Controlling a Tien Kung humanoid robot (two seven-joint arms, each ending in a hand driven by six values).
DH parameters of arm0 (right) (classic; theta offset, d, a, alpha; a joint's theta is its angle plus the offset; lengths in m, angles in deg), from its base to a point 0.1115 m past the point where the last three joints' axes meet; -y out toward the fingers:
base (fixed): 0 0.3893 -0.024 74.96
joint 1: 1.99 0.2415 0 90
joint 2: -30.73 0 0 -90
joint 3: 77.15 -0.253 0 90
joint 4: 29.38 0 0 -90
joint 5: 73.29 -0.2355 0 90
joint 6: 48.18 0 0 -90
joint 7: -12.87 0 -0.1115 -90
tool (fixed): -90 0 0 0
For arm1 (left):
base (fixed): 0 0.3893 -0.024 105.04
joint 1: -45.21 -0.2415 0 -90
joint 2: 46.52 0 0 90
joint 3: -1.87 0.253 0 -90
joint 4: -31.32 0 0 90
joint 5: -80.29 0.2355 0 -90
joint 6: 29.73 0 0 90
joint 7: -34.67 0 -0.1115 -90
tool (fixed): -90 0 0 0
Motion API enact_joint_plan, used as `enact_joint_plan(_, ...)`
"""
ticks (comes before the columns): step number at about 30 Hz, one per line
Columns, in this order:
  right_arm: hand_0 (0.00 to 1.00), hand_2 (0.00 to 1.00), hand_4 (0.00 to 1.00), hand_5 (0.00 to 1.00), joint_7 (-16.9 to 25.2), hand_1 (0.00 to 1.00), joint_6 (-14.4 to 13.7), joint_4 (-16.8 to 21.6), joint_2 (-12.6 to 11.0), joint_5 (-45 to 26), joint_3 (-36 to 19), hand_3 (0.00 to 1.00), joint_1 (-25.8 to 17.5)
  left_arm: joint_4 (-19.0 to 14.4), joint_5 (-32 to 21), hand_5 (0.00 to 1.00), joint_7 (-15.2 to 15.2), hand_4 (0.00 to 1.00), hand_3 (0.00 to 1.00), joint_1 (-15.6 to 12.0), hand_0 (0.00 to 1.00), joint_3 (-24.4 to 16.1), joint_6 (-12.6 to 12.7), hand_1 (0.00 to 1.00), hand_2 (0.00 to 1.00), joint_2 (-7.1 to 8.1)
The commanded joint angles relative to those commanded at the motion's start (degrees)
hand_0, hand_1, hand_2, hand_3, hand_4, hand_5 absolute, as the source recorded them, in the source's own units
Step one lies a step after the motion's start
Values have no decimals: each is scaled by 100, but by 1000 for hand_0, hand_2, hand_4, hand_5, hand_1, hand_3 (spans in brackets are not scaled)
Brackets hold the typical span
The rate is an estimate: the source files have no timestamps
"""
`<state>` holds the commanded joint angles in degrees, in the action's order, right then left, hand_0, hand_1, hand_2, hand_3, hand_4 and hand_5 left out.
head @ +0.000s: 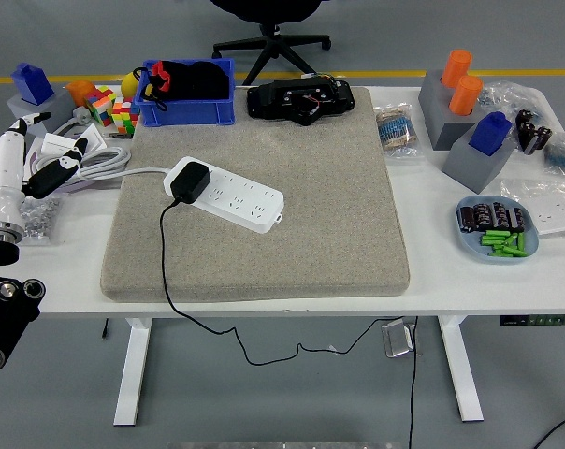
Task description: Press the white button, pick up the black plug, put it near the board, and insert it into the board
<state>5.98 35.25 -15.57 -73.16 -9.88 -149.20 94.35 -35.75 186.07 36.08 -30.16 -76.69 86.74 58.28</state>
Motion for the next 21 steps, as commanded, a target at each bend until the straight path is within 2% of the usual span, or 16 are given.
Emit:
enact_joint_plan(5, 788, 780, 795, 592, -4, 761, 6, -18, -14, 34, -48, 766, 7, -61, 0, 612, 67, 820, 797, 34, 931, -29, -132, 922, 862, -9)
enact_joint_plan(21, 788, 777, 793, 593, -16, 760, 57, -31, -21, 98, -212, 764, -31, -147, 15, 596, 95, 813, 790, -37, 932, -118, -137, 922, 861, -32)
